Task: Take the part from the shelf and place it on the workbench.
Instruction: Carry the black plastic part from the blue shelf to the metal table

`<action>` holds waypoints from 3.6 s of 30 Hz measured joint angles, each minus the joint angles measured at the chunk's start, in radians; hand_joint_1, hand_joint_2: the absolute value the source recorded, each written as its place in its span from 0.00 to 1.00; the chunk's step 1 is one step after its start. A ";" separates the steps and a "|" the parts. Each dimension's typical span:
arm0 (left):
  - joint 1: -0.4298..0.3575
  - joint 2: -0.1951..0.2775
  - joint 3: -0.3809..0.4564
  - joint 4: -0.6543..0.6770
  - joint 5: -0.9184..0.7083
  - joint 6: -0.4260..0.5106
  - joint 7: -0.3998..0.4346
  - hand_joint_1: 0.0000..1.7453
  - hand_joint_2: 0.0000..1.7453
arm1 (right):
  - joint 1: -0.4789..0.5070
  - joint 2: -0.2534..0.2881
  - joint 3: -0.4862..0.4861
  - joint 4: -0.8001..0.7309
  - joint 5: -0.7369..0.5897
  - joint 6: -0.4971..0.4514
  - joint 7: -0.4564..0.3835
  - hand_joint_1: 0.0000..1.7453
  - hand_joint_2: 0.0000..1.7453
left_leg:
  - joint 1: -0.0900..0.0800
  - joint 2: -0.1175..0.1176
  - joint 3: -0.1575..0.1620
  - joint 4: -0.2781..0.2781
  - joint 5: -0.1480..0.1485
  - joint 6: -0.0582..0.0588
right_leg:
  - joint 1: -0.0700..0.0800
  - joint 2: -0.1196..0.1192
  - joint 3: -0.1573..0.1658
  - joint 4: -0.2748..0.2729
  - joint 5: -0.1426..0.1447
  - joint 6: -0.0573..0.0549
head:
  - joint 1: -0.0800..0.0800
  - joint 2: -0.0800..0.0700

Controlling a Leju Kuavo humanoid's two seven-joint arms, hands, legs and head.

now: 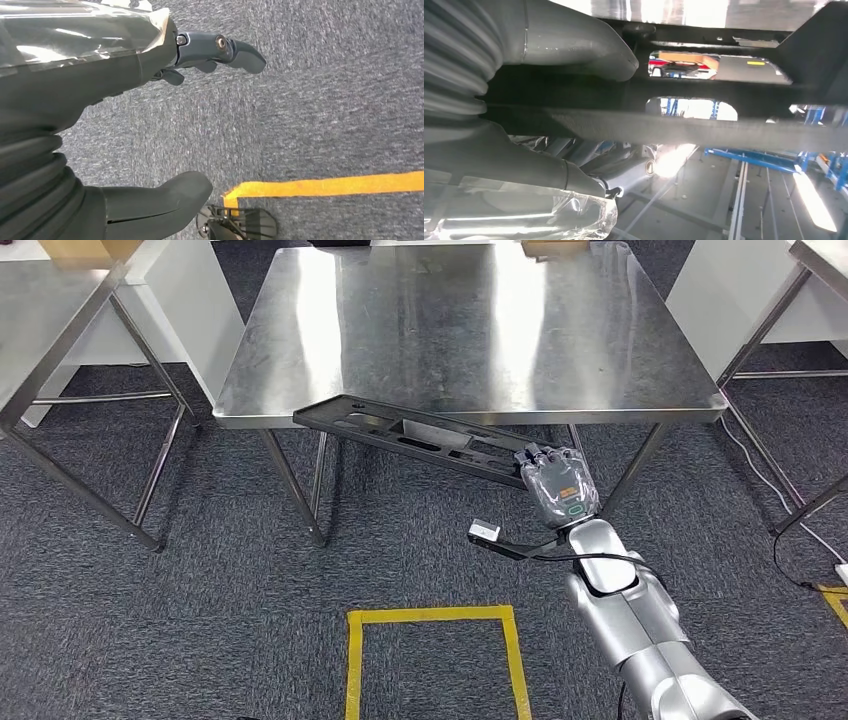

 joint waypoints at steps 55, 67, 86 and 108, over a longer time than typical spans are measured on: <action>0.005 -0.001 0.016 0.000 -0.013 -0.006 0.003 0.00 1.00 | 0.000 0.029 0.029 0.049 0.028 -0.029 0.055 1.00 1.00 | 0.002 -0.009 0.016 -0.044 0.047 0.037 | -0.009 -0.002 -0.050 0.101 -0.047 0.074 | -0.001 0.000; 0.006 0.001 0.019 0.001 -0.006 -0.004 -0.001 0.00 1.00 | 0.005 0.037 0.031 0.041 0.028 -0.024 0.056 1.00 1.00 | 0.017 0.002 -0.196 0.273 -0.084 -0.023 | -0.006 0.000 0.038 0.004 -0.045 -0.015 | -0.008 0.000; 0.009 -0.003 0.027 0.001 -0.005 -0.004 -0.008 0.00 1.00 | 0.009 0.036 0.029 0.031 0.029 -0.022 0.056 1.00 1.00 | -0.007 -0.010 -0.005 -0.043 0.063 0.044 | 0.002 0.000 -0.042 0.076 -0.047 0.051 | 0.002 0.000; 0.006 -0.007 0.029 -0.001 -0.032 0.162 -0.149 0.00 1.00 | 0.027 0.028 0.021 0.023 0.030 -0.023 0.054 1.00 1.00 | 0.003 0.002 -0.090 -0.045 0.136 0.031 | 0.006 0.005 0.097 -0.021 -0.085 0.009 | -0.011 0.000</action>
